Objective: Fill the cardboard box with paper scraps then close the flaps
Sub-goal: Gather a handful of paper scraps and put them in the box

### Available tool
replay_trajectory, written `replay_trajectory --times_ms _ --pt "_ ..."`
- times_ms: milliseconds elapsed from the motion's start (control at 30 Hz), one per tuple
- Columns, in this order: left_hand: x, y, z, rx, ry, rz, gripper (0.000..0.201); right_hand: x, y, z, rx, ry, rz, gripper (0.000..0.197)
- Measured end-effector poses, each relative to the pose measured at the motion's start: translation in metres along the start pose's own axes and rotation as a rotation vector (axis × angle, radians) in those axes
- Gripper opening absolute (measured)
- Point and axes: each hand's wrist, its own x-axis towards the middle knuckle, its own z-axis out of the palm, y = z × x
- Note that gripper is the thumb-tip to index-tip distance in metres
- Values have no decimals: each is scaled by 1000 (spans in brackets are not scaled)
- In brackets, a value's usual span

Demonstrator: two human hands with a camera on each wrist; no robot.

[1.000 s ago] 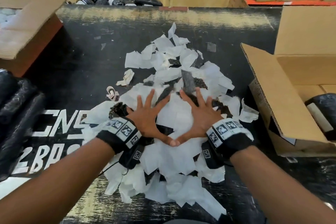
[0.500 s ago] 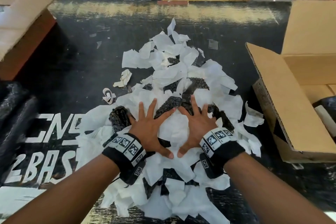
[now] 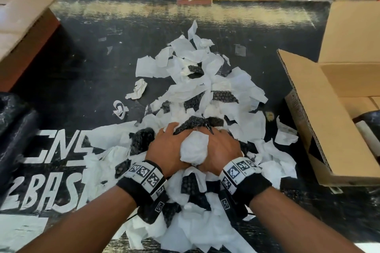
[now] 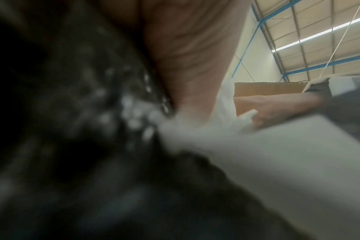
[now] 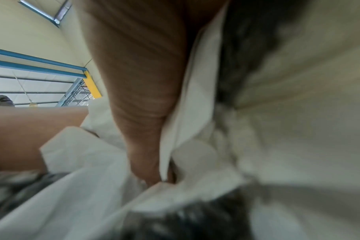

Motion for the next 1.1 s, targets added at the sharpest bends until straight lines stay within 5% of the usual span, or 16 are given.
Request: replay_trajectory --times_ms 133,467,867,1100 --pt "-8 12 -7 -97 129 -45 66 -2 -5 1 60 76 19 71" --pt "-12 19 -13 -211 207 -111 44 0 -17 -2 182 223 57 35" --pt "-17 30 -69 -331 593 49 55 -12 -30 -53 266 640 -88 70" --pt "-28 44 -109 -287 712 55 54 -26 -39 -95 270 701 -140 72"
